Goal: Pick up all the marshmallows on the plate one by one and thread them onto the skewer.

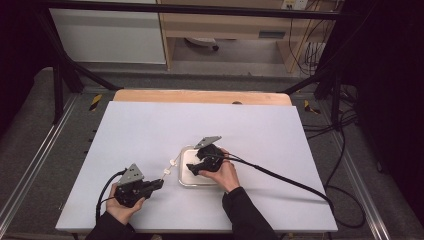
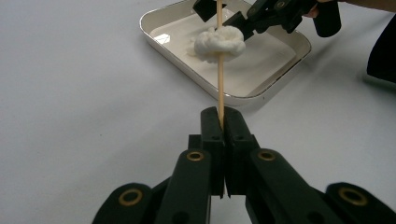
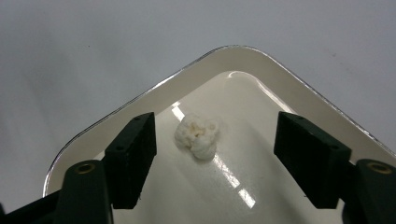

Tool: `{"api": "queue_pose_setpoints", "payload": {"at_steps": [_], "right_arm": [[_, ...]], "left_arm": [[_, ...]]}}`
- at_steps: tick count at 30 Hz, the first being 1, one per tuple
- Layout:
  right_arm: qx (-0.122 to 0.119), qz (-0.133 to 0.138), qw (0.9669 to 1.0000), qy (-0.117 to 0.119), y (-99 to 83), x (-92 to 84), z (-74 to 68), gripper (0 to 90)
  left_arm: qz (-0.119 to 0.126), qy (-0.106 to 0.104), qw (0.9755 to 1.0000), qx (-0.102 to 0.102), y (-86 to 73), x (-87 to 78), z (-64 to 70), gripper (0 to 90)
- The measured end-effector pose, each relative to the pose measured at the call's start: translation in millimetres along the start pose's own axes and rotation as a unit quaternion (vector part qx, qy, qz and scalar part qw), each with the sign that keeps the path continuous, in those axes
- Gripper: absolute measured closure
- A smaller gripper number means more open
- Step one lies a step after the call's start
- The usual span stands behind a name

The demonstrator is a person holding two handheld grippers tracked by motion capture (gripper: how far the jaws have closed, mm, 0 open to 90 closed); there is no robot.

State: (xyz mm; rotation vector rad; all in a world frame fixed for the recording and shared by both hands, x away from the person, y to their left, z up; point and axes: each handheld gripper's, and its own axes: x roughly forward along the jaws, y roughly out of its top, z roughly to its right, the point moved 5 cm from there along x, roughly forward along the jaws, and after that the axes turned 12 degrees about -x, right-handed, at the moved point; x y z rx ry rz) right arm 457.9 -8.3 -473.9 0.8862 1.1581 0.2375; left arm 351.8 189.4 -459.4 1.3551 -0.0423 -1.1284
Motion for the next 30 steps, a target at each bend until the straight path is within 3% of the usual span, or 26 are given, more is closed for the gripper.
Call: {"api": "queue_pose_setpoints", "payload": {"at_steps": [12, 24, 30], "right_arm": [[-0.013, -0.006, 0.9999, 0.010, 1.9, 12.0, -2.8, 51.2], [-0.030, -0.007, 0.9995, 0.006, 0.9, 12.2, -3.4, 66.2], [-0.023, -0.006, 0.9997, 0.009, 1.0, 11.8, -3.3, 70.5]], "left_arm": [[-0.002, -0.001, 1.0000, 0.002, -0.6, 0.4, 0.8, 88.5], [-0.005, -0.004, 1.0000, 0.005, -0.9, 2.0, 2.8, 88.5], [-0.004, -0.006, 1.0000, 0.006, -0.9, 2.3, 3.8, 88.5]]}}
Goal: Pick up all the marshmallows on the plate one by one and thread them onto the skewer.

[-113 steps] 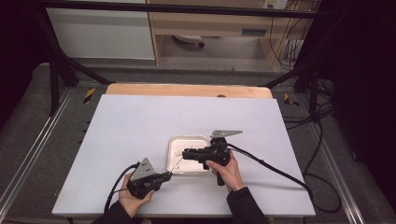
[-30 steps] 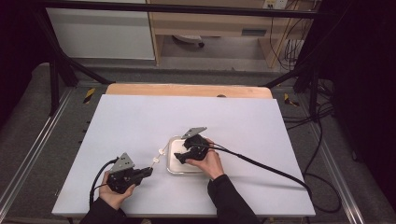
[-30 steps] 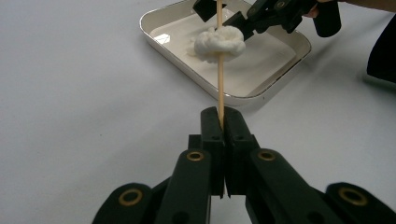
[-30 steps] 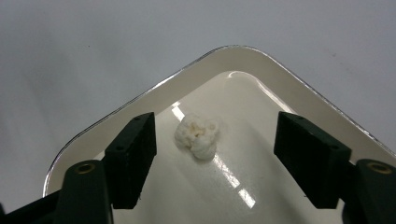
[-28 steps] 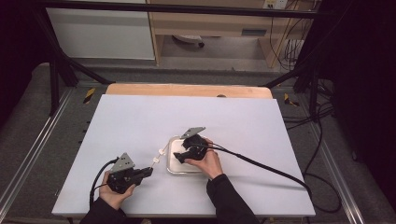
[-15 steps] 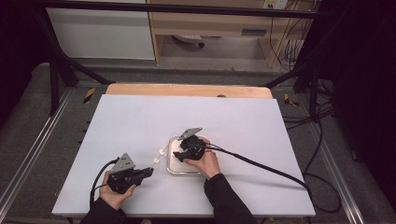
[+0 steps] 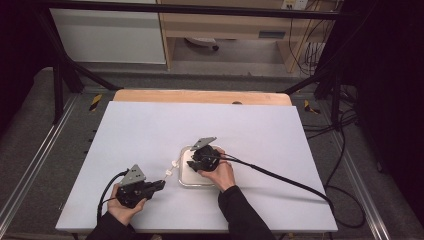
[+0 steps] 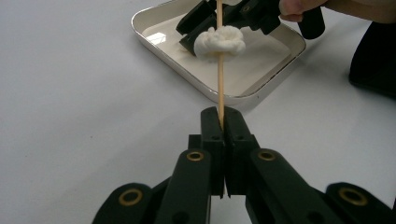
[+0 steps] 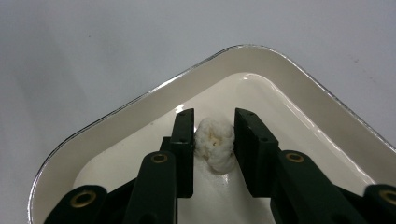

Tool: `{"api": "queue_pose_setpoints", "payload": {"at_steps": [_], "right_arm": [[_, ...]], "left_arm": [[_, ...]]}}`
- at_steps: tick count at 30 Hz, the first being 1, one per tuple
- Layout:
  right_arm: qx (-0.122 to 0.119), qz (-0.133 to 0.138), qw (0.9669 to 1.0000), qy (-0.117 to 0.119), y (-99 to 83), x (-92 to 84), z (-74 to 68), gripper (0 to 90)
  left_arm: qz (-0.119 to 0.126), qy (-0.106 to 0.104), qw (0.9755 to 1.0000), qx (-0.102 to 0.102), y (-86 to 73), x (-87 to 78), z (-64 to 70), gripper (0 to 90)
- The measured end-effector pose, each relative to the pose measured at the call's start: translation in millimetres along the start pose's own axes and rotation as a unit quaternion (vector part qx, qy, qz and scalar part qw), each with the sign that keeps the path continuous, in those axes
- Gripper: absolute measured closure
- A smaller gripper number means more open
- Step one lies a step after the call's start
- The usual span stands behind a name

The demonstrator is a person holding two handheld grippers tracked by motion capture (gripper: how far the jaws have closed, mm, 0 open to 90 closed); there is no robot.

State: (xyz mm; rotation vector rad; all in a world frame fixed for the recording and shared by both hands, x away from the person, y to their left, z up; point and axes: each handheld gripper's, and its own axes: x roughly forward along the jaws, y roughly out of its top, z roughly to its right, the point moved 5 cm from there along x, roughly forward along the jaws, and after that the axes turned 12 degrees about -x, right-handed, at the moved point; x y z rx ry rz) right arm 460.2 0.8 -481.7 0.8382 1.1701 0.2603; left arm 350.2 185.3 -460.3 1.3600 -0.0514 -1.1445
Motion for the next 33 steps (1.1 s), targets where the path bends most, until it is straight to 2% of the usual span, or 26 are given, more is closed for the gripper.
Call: {"api": "queue_pose_setpoints", "payload": {"at_steps": [10, 16, 23, 28, 33], "right_arm": [[0.009, 0.006, 0.9999, 0.009, 5.9, -14.6, 1.9, 73.2], [0.018, 0.025, 0.9993, 0.020, 12.7, -32.9, 1.7, 73.7], [0.026, 0.049, 0.9982, 0.023, 12.5, -54.6, 4.0, 73.9], [0.040, 0.078, 0.9958, 0.027, 9.3, -74.5, 4.3, 74.0], [0.058, 0.117, 0.9909, 0.033, 4.8, -97.1, 7.8, 74.1]], "left_arm": [[0.003, -0.001, 1.0000, 0.002, 0.2, -0.5, 1.3, 88.5], [0.006, -0.002, 1.0000, 0.004, 0.4, -1.0, 2.6, 88.5], [0.007, -0.005, 0.9999, 0.008, 0.7, -0.1, 5.9, 88.5], [0.006, -0.008, 0.9999, 0.014, 0.4, 1.3, 9.1, 88.5], [0.005, -0.012, 0.9998, 0.017, 0.1, 3.1, 12.8, 88.5]]}}
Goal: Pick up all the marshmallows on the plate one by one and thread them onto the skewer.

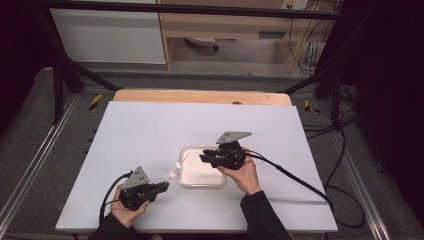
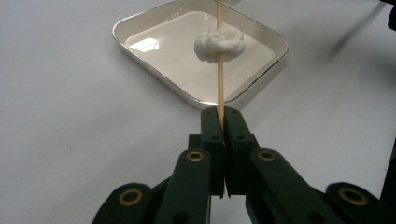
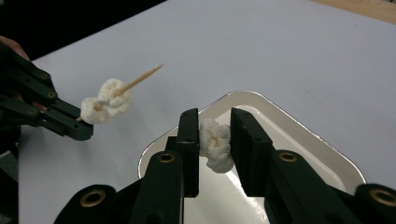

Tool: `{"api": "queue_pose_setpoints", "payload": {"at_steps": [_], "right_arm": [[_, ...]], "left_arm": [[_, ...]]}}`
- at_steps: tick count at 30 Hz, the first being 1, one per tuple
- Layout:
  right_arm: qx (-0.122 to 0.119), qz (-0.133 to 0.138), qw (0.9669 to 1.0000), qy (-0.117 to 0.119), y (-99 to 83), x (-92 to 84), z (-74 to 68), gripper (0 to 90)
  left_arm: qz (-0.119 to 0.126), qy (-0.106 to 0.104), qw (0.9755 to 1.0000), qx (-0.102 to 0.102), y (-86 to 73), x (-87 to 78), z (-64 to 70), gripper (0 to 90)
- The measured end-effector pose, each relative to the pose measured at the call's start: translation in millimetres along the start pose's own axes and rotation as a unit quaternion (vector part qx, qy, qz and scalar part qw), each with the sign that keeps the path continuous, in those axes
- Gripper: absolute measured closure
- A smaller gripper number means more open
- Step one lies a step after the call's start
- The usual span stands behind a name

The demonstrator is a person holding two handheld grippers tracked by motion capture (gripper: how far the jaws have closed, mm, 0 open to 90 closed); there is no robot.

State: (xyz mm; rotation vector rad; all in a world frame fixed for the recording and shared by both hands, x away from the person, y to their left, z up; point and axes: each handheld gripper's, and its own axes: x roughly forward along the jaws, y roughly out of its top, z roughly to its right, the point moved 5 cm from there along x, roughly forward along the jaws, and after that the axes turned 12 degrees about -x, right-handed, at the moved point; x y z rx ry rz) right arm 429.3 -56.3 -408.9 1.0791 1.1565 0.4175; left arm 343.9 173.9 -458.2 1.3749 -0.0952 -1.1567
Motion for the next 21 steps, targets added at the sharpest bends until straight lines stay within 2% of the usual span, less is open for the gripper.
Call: {"api": "queue_pose_setpoints", "payload": {"at_steps": [4, 8, 13, 21], "right_arm": [[0.012, 0.032, 0.9994, 0.006, 1.0, -17.4, 1.6, 74.2], [0.030, 0.067, 0.9971, 0.023, 4.0, -29.3, 0.7, 74.2], [0.048, 0.099, 0.9927, 0.050, 10.5, -32.6, -3.0, 74.3], [0.066, 0.129, 0.9864, 0.078, 15.4, -32.2, -5.1, 74.0]], "left_arm": [[-0.002, -0.003, 1.0000, 0.006, -0.2, 1.7, 3.3, 88.5], [-0.004, -0.004, 0.9999, 0.014, -0.5, 3.1, 7.4, 88.5], [-0.004, -0.009, 0.9997, 0.024, -0.6, 4.3, 12.7, 88.5], [-0.001, -0.016, 0.9993, 0.033, -0.3, 4.4, 17.2, 88.5]]}}
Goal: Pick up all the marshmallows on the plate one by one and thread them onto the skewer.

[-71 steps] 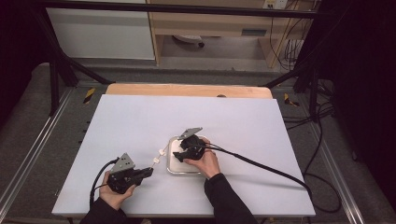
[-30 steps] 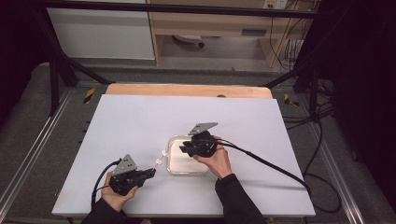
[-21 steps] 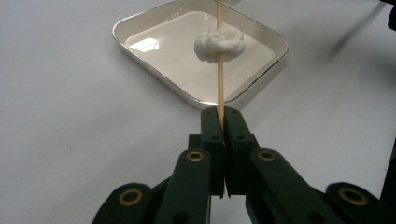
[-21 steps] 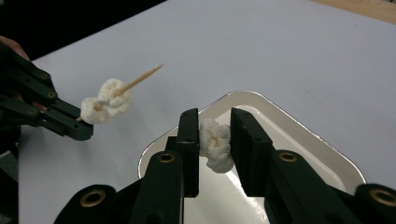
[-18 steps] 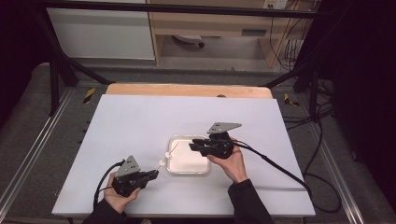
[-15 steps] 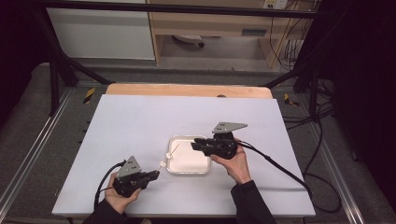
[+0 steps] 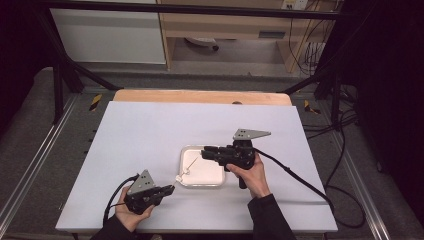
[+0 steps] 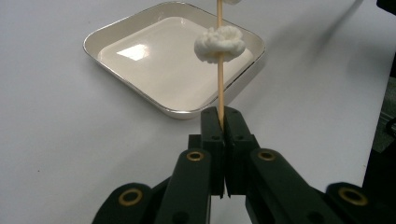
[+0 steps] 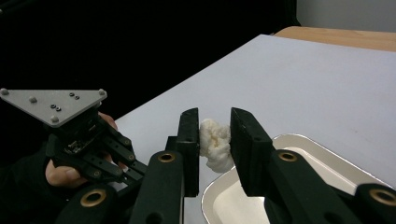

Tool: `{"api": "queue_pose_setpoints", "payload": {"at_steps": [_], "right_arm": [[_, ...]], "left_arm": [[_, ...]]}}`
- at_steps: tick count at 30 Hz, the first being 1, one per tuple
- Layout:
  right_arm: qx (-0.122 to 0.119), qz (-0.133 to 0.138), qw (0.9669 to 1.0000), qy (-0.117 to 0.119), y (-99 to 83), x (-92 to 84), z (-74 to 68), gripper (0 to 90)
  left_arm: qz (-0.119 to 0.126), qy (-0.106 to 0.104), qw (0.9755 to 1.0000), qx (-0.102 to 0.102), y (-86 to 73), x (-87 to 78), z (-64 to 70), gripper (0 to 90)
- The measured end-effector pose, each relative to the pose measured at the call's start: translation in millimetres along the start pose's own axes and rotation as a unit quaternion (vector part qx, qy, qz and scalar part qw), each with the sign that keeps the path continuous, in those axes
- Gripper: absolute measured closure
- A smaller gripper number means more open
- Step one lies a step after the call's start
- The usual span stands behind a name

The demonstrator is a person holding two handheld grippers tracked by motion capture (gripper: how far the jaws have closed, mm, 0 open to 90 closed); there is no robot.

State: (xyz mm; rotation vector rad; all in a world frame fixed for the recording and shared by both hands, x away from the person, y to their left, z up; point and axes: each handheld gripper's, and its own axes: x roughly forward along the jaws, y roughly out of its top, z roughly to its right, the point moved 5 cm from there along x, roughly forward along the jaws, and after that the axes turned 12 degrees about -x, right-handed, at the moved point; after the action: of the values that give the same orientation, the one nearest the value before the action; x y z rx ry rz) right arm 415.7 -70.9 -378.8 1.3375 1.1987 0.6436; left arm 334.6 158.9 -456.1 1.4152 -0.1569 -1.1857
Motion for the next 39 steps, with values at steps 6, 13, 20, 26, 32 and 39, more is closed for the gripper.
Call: {"api": "queue_pose_setpoints", "payload": {"at_steps": [6, 13, 20, 26, 32, 39], "right_arm": [[0.009, -0.007, 0.9999, 0.009, -5.1, 6.4, 1.6, 73.7], [0.011, -0.011, 0.9997, 0.018, -6.1, 7.1, 1.3, 73.7], [0.021, -0.017, 0.9992, 0.031, -11.3, 12.5, 0.4, 73.4], [0.032, -0.012, 0.9985, 0.043, -14.5, 16.6, -2.1, 74.4], [0.045, -0.001, 0.9978, 0.048, -16.5, 19.7, -5.9, 76.0], [0.044, 0.005, 0.9977, 0.052, -19.5, 22.9, -8.3, 77.9]], "left_arm": [[0.002, -0.002, 1.0000, 0.003, 0.0, 0.3, 2.2, 88.5], [0.002, -0.006, 0.9999, 0.009, 0.0, 0.3, 3.8, 88.5], [0.001, -0.007, 0.9999, 0.015, -0.9, 0.4, 4.1, 88.5], [0.006, -0.006, 0.9999, 0.015, -1.3, 0.7, 4.3, 88.6], [0.008, -0.005, 0.9999, 0.010, -2.0, 1.9, 4.7, 88.6], [0.007, -0.005, 1.0000, 0.003, -2.8, 3.9, 5.6, 88.6]]}}
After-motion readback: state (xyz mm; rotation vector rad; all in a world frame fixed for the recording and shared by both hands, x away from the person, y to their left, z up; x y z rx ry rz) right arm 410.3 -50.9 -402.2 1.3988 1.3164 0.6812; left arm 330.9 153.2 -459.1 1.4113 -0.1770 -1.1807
